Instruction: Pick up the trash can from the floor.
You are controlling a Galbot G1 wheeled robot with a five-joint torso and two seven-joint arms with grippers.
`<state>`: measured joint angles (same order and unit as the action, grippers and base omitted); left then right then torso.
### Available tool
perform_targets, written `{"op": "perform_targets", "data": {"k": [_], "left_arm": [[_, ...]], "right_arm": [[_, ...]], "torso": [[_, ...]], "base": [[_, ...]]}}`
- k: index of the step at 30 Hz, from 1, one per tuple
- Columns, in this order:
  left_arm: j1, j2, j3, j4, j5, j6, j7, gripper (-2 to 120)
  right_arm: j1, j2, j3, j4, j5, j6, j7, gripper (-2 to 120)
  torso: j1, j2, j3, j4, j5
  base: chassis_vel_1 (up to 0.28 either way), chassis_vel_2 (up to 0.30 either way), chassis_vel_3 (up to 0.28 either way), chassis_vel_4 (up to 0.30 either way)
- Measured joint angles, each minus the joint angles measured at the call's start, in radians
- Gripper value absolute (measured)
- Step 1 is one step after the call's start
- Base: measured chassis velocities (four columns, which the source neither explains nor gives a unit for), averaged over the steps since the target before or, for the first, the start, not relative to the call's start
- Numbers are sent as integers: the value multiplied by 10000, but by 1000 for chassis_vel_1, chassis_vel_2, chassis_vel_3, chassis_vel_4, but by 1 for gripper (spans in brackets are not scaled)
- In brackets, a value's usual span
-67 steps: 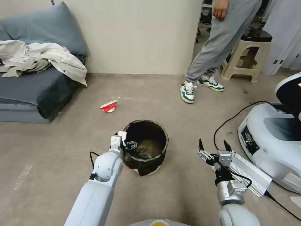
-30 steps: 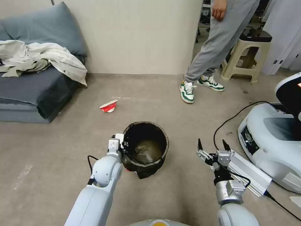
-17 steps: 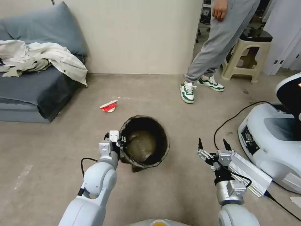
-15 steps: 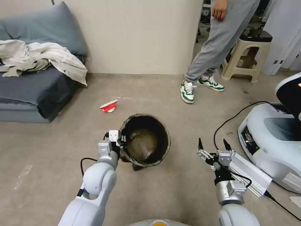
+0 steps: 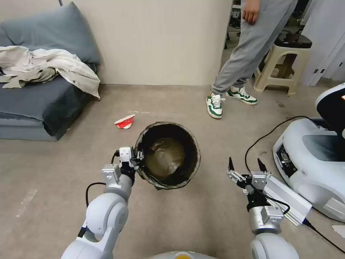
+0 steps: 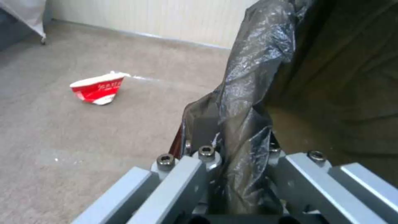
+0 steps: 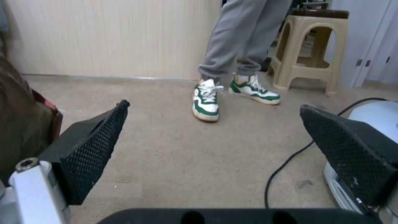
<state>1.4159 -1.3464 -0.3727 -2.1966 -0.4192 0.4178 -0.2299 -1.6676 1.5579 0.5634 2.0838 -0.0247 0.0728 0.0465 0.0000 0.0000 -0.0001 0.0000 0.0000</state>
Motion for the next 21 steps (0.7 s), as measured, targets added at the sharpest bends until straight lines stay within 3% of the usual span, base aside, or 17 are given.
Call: {"op": "perform_targets", "data": {"k": [21], "left_arm": [[77, -131, 31, -167, 363, -15, 119, 2]], "right_arm": [[69, -59, 68, -95, 151, -16, 9, 100]], "torso": [[0, 0, 0, 0, 0]], "base": [[0, 0, 0, 0]]}}
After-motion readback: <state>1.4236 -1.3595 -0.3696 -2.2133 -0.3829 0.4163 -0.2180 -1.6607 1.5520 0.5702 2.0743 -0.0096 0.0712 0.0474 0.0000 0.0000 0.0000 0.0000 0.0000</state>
